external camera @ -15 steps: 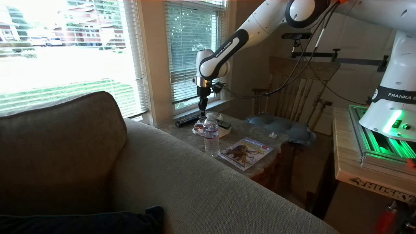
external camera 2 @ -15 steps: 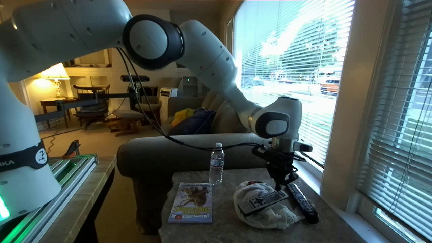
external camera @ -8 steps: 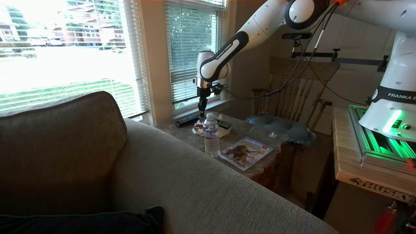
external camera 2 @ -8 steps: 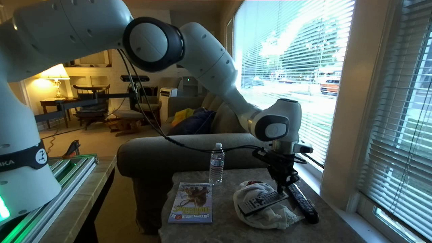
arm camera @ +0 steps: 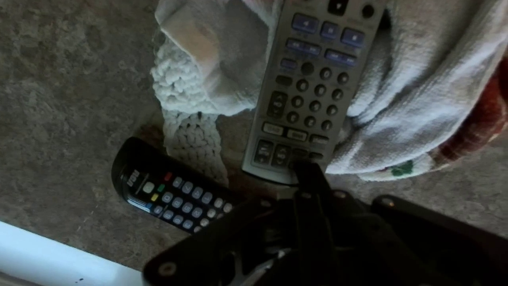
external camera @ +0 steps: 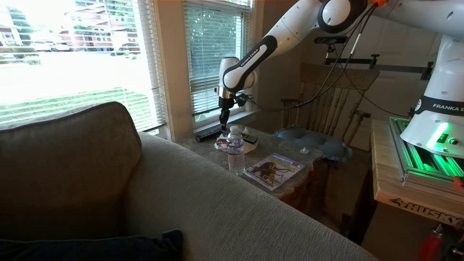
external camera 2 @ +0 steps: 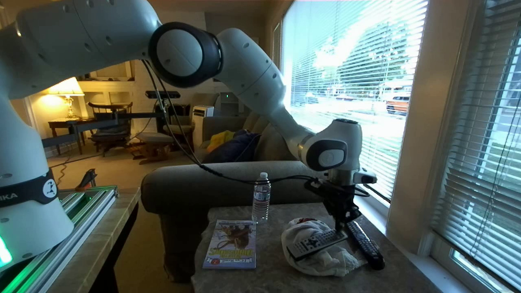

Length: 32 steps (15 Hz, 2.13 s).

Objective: Put the grey remote control on top of the white towel then press a button on the remote control.

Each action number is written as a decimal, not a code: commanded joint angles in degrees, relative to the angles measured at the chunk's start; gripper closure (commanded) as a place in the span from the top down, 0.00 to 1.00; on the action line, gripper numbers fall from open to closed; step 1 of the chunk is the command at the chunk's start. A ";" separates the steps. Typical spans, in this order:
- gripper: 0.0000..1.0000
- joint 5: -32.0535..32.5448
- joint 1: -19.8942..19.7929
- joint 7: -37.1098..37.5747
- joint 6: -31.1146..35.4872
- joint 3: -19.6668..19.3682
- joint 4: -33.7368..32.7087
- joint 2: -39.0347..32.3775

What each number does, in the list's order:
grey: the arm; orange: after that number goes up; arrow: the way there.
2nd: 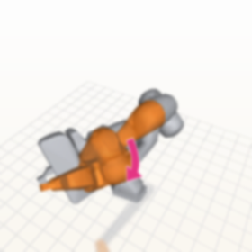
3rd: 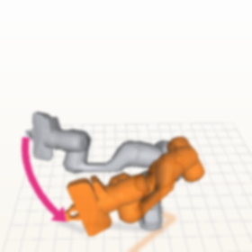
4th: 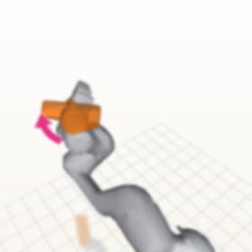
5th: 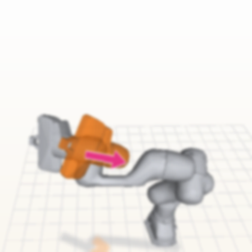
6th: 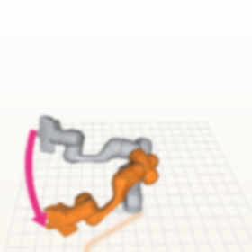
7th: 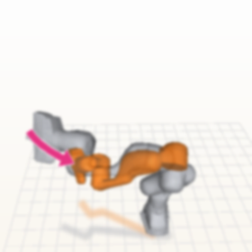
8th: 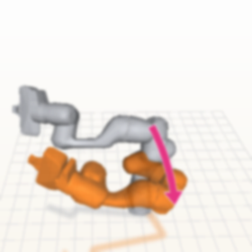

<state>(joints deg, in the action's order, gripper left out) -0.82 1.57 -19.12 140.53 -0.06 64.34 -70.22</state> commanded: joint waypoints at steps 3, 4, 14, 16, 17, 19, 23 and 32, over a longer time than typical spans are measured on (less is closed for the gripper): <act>0.00 1.97 -0.59 1.53 0.37 1.32 -1.33 -1.10; 0.00 1.97 -0.60 1.52 0.34 1.33 -1.33 -1.13; 0.00 1.83 -0.99 1.50 0.30 1.43 -1.16 -1.80; 0.00 1.79 -1.14 1.49 0.25 1.49 -1.27 -2.15; 0.00 1.79 -1.22 1.45 0.26 1.52 -1.35 -2.33; 0.00 1.78 -1.36 1.42 0.19 1.54 -1.53 -2.63; 0.00 1.75 -1.63 1.32 0.08 1.57 -1.73 -2.94; 0.00 1.61 -2.20 1.22 -0.17 1.85 -2.26 -3.43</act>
<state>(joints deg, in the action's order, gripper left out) -0.82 0.08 -19.12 140.53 0.69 64.25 -71.83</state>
